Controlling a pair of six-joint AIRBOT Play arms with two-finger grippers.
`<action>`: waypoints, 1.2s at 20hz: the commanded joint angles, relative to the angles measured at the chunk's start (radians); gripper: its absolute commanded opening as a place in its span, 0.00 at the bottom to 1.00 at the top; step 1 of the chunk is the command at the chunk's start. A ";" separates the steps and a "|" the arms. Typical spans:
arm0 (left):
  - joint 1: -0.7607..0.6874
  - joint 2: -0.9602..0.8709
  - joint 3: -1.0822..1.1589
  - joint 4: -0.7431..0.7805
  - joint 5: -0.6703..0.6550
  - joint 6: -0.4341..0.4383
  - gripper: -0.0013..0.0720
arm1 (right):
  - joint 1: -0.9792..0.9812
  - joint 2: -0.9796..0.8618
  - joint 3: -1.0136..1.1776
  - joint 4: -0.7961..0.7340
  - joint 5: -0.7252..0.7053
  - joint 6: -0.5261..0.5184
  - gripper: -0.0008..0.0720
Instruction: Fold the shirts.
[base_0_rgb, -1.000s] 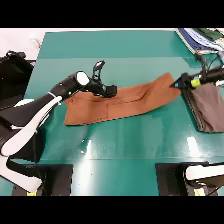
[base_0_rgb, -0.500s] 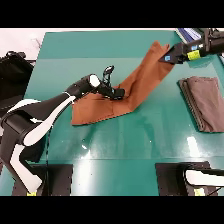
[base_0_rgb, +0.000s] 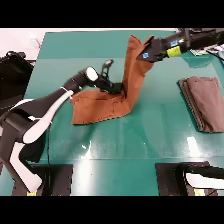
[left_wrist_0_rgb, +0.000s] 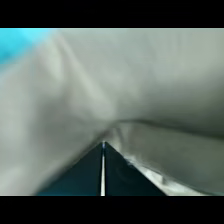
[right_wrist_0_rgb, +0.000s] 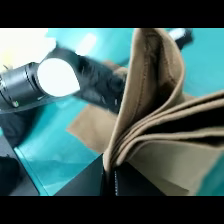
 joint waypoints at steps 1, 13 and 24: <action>0.138 0.118 0.050 0.168 -0.108 -0.039 0.05 | 0.125 -0.013 0.003 0.001 -0.113 0.003 0.04; 0.485 0.546 0.049 0.282 -0.211 0.019 0.05 | 0.438 -0.277 0.002 0.013 -0.310 -0.097 0.70; 0.348 0.545 0.046 0.274 -0.174 0.038 0.05 | -0.091 -0.226 -0.562 -0.027 -0.186 0.024 0.72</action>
